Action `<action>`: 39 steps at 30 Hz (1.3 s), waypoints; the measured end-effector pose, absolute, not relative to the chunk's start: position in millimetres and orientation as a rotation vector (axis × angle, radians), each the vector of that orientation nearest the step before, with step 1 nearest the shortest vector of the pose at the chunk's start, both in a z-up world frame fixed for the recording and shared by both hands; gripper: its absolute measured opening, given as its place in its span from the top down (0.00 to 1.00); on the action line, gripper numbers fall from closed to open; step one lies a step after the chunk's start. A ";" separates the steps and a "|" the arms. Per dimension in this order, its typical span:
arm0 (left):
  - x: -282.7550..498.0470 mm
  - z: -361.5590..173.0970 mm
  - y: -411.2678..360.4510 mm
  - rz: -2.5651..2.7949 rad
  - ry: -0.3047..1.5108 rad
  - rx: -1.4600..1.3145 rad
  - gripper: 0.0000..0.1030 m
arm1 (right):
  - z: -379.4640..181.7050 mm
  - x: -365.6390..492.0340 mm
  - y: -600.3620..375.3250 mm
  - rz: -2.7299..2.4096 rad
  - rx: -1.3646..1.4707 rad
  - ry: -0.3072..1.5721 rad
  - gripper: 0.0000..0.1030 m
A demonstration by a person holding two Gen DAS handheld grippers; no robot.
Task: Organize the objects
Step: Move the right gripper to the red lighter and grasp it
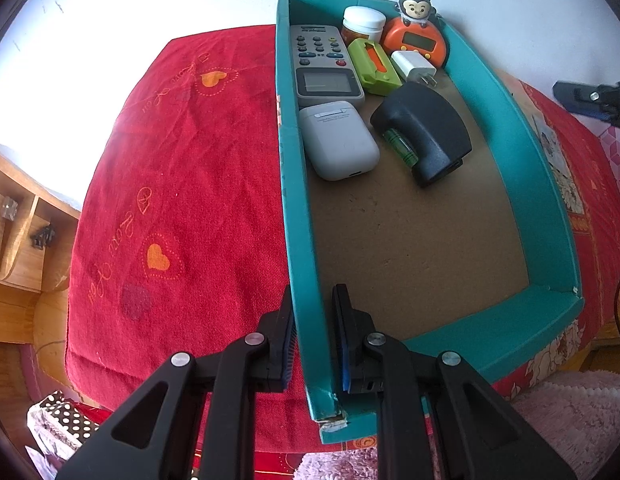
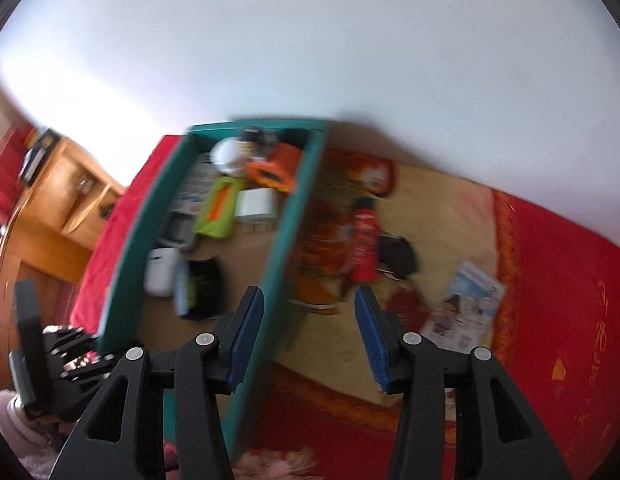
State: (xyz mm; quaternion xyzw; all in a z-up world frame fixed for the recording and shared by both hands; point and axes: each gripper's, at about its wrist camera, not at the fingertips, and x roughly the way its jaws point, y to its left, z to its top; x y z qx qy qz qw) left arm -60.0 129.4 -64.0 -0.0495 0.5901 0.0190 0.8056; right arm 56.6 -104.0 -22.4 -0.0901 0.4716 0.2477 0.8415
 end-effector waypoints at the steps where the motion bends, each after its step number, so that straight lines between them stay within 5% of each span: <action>1: -59.8 -64.0 129.0 0.042 1.263 -0.105 0.86 | -26.5 60.8 -106.5 0.512 -0.194 1.005 0.53; 13: -58.2 -64.5 126.1 0.051 1.265 -0.104 0.86 | -53.4 102.5 -82.1 0.495 -0.318 0.983 0.53; 29: -59.0 -63.8 127.9 0.055 1.261 -0.111 0.86 | -75.4 123.8 -63.2 0.489 -0.425 0.993 0.78; 39: -59.0 -63.8 127.5 0.055 1.261 -0.111 0.86 | -74.2 118.6 -66.1 0.500 -0.401 1.016 0.78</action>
